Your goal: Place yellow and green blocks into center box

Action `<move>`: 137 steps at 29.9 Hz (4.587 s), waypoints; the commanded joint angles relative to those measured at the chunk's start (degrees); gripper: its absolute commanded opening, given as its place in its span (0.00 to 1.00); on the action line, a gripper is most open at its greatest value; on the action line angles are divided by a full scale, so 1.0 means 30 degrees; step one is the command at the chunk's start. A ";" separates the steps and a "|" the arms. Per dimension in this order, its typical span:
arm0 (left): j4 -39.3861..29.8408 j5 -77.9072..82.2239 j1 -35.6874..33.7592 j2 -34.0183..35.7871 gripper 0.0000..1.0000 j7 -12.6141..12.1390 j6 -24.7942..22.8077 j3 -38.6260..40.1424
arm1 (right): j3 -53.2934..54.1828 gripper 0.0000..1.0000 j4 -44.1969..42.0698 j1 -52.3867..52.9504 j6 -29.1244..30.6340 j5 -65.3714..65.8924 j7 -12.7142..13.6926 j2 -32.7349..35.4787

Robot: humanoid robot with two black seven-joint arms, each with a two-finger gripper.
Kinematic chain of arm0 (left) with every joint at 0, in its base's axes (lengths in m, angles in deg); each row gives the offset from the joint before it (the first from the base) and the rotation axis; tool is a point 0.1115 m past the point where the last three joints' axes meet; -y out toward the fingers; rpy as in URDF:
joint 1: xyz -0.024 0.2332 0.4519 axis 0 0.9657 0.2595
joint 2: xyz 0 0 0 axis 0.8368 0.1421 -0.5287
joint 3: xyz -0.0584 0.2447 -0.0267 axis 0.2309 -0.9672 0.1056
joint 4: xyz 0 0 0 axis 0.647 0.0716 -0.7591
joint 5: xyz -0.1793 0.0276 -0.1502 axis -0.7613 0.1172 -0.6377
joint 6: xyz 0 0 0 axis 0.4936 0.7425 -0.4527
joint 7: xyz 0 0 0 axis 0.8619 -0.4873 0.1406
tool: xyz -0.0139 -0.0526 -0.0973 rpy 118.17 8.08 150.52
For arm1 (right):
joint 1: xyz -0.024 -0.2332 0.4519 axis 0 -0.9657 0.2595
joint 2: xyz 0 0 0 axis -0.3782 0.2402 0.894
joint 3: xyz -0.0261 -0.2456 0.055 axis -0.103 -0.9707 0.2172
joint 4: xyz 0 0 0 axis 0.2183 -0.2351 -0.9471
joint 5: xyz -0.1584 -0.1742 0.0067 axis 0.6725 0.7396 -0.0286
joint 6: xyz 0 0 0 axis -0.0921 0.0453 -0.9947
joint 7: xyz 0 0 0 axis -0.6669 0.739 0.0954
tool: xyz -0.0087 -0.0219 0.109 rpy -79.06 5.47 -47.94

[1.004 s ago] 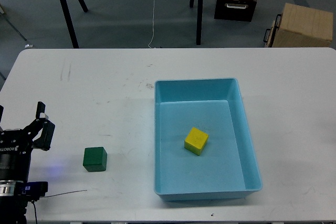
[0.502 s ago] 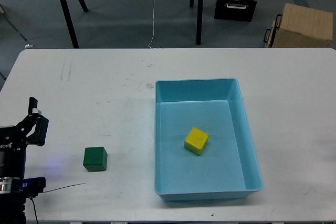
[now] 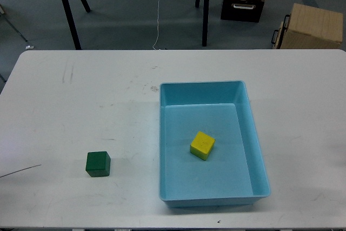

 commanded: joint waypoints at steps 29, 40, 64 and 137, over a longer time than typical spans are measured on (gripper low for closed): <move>0.4405 0.9352 -3.0806 1.3038 1.00 -0.0623 0.0001 -3.0552 | 0.0184 1.00 0.0261 0.0232 0.0000 0.0030 -0.0059 -0.0704; 0.6545 1.3973 -3.7639 0.6245 1.00 -0.1681 0.0001 -4.3323 | 0.0242 1.00 0.0320 0.0232 0.0000 0.0030 -0.0059 -0.0470; 0.6221 1.4802 -3.8494 0.1053 1.00 -0.1739 0.0001 -5.0340 | 0.0271 1.00 0.0261 0.0144 0.0000 0.0030 -0.0088 -0.0675; 1.0701 1.2780 -4.5324 -0.9143 0.12 0.0575 0.0001 -4.8260 | 0.0330 1.00 0.0056 -0.0442 0.0000 0.0147 -0.0088 -0.0470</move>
